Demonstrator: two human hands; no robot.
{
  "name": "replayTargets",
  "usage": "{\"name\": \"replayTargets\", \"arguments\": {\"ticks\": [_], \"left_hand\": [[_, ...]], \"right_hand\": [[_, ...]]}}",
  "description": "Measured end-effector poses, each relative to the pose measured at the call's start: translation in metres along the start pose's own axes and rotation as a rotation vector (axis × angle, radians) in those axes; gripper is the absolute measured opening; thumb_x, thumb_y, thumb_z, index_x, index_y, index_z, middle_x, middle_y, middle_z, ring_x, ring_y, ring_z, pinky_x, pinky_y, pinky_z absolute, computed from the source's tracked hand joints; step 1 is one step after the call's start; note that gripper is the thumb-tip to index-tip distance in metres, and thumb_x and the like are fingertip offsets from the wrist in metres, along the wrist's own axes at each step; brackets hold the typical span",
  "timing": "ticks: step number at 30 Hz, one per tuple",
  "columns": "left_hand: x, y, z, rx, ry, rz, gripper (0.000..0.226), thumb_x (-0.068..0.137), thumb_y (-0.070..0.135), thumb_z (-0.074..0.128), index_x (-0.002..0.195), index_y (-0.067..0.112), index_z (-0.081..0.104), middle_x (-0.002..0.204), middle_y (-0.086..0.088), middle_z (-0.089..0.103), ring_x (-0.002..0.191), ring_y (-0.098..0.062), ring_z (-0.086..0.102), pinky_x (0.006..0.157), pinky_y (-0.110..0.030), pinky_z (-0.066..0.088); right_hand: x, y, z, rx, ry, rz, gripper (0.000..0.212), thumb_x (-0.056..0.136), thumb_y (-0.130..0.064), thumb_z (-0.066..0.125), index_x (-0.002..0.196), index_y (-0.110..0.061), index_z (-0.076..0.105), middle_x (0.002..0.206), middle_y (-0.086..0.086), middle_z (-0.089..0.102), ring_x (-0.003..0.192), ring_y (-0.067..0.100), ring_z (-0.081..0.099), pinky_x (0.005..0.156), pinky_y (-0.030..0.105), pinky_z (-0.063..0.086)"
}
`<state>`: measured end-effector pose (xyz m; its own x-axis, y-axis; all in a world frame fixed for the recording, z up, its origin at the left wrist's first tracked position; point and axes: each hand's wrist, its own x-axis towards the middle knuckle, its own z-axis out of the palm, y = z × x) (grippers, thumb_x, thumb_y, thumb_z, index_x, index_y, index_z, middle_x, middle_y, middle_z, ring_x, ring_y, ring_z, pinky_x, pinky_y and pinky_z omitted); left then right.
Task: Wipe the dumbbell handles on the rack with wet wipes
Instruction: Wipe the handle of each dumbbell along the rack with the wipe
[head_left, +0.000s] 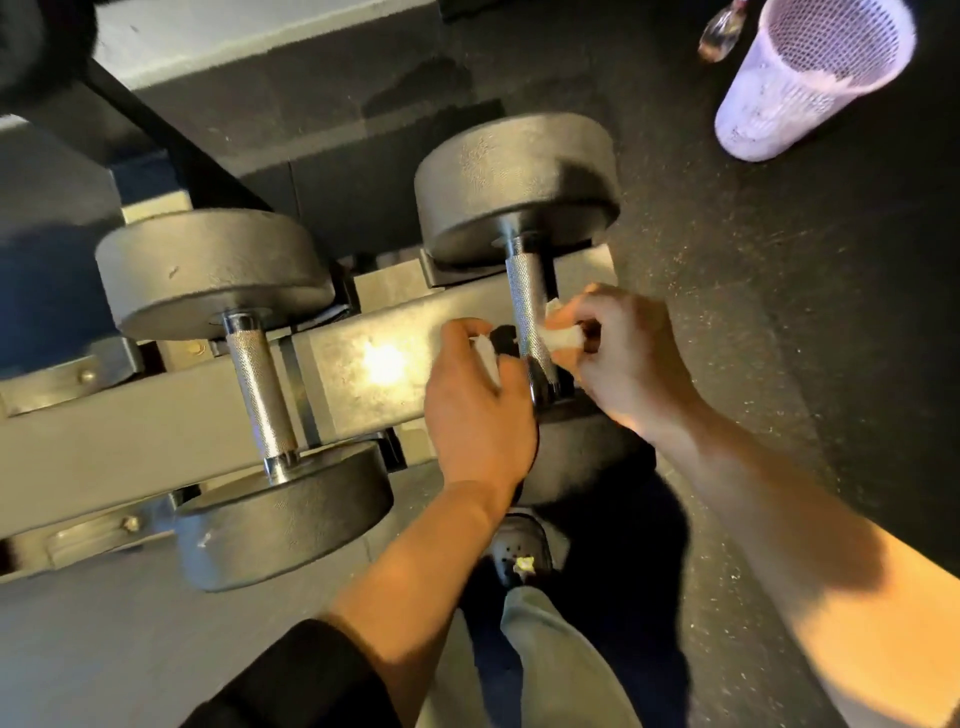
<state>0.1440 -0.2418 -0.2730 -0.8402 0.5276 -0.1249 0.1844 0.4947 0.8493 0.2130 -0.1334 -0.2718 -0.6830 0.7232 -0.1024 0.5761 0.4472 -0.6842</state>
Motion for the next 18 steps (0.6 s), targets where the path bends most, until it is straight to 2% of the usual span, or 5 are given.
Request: {"name": "replayTargets", "arguments": {"ticks": [3,7,13,16,18], "left_hand": [[0.001,0.0,0.0,-0.013,-0.019,-0.007,0.02,0.083,0.018,0.048,0.103,0.023,0.047,0.069,0.005,0.048,0.056,-0.012,0.042,0.057,-0.029,0.034],[0.001,0.0,0.0,-0.006,-0.043,-0.018,0.022,0.082,0.019,0.047,0.104,0.021,0.048,0.063,0.004,0.046,0.053,-0.016,0.042,0.057,-0.033,0.041],[0.003,-0.001,-0.001,0.02,-0.076,-0.032,0.021,0.088,0.009,0.051,0.104,0.021,0.049,0.059,0.004,0.044,0.05,-0.013,0.039,0.057,-0.029,0.036],[0.002,0.0,-0.002,0.02,-0.075,-0.02,0.019,0.087,0.014,0.05,0.105,0.019,0.05,0.066,0.008,0.048,0.052,-0.012,0.041,0.06,-0.031,0.04],[0.002,0.001,-0.002,0.023,-0.07,-0.006,0.021,0.084,0.02,0.047,0.105,0.019,0.05,0.068,0.01,0.048,0.053,-0.011,0.042,0.06,-0.031,0.042]], "right_hand": [[-0.009,-0.001,-0.003,0.022,-0.097,0.152,0.024,0.071,-0.006,0.076,0.092,-0.017,0.073,0.094,-0.001,0.071,0.087,0.016,0.065,0.08,0.03,0.053],[-0.009,0.005,-0.012,0.033,-0.235,0.287,0.025,0.069,-0.007,0.079,0.091,-0.018,0.073,0.085,-0.005,0.067,0.08,0.011,0.062,0.069,0.014,0.047],[0.008,0.02,-0.016,0.132,0.201,0.158,0.022,0.077,-0.006,0.074,0.098,-0.013,0.073,0.092,-0.005,0.07,0.084,0.005,0.062,0.072,0.01,0.048],[0.033,0.023,-0.005,0.116,0.256,0.087,0.021,0.078,-0.008,0.074,0.098,-0.014,0.074,0.096,-0.001,0.072,0.086,0.009,0.065,0.074,0.014,0.047],[0.043,0.021,0.002,0.176,0.19,0.091,0.021,0.079,-0.009,0.072,0.099,-0.013,0.073,0.095,-0.001,0.072,0.086,0.009,0.066,0.075,0.018,0.05]]}}
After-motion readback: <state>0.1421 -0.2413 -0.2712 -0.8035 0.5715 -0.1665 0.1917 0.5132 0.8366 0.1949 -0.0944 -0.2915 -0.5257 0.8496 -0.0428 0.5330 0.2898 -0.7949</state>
